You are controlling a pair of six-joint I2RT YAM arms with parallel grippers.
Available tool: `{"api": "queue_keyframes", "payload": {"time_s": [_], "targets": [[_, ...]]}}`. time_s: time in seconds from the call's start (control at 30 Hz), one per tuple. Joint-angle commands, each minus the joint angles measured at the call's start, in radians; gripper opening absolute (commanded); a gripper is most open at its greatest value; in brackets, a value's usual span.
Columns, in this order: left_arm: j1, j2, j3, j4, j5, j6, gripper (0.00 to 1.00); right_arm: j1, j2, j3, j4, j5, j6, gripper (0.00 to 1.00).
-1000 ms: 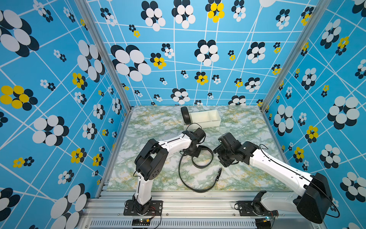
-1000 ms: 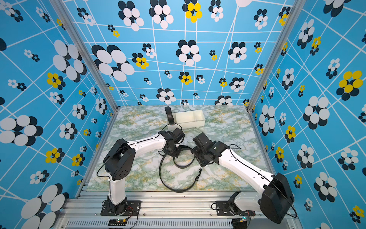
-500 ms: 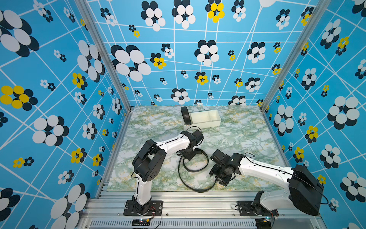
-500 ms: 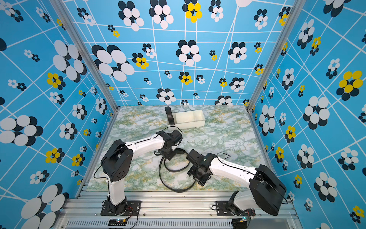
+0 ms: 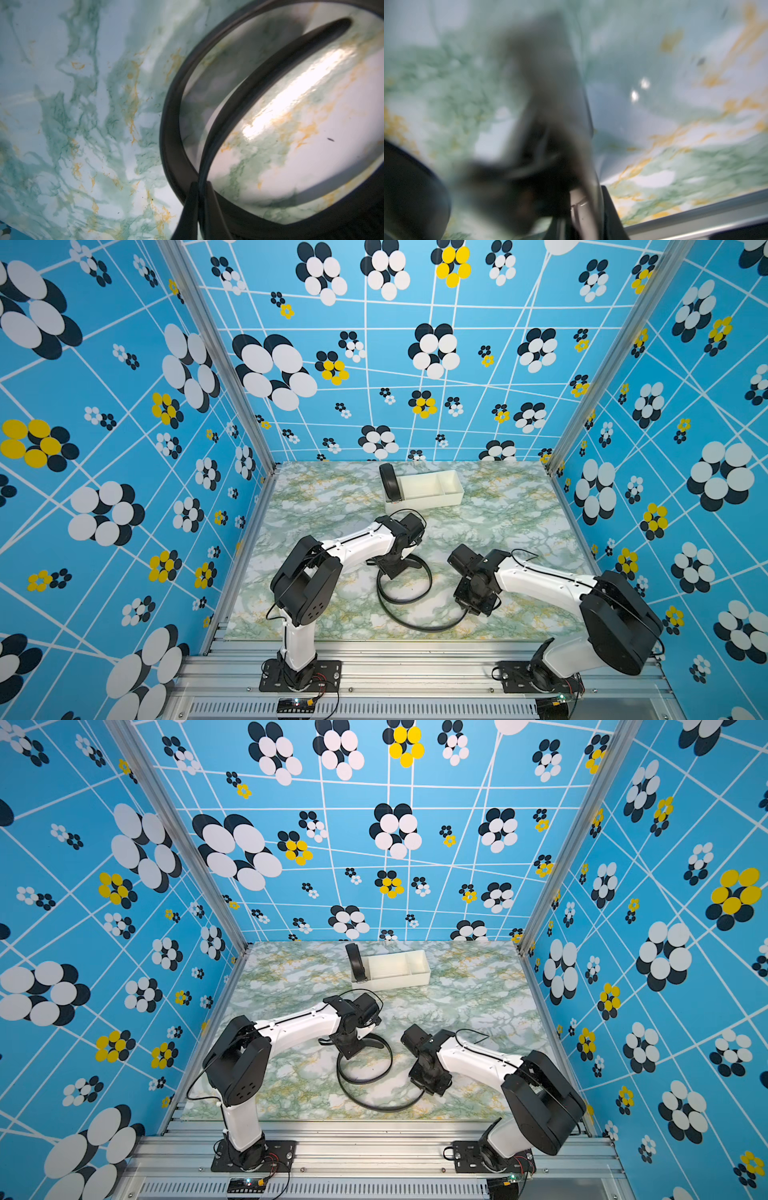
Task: Place the belts into the storage roll
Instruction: Roll the belt at the center of the board.
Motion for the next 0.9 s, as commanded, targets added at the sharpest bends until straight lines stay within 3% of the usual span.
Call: {"api": "queue_keyframes", "payload": {"time_s": [0.0,0.07,0.17,0.27,0.37,0.53,0.7,0.87], "targets": [[-0.046,-0.018,-0.021,-0.012,0.012,0.073,0.0,-0.076,0.093,0.135,-0.085,0.197,-0.356,0.0],[-0.079,-0.011,-0.035,0.01,0.02,0.081,0.0,-0.111,0.15,0.21,-0.021,0.231,-0.485,0.0],[-0.125,0.006,-0.048,0.034,0.039,0.077,0.0,-0.118,0.25,0.339,0.086,0.185,-0.623,0.01],[-0.161,0.02,-0.053,0.061,0.054,0.05,0.0,-0.123,0.373,0.502,0.124,0.027,-0.643,0.16],[-0.165,0.023,-0.064,0.091,0.074,0.002,0.0,-0.14,0.428,0.566,0.204,-0.169,-0.564,0.35],[-0.158,0.02,-0.092,0.125,0.083,-0.039,0.0,-0.187,0.307,0.466,0.267,-0.224,-0.425,0.48],[-0.138,-0.005,-0.123,0.151,0.099,-0.06,0.0,-0.196,0.146,0.339,0.129,-0.189,-0.356,0.48],[-0.126,-0.022,-0.135,0.166,0.11,-0.069,0.0,-0.116,0.04,0.16,0.13,-0.183,-0.265,0.46]]}}
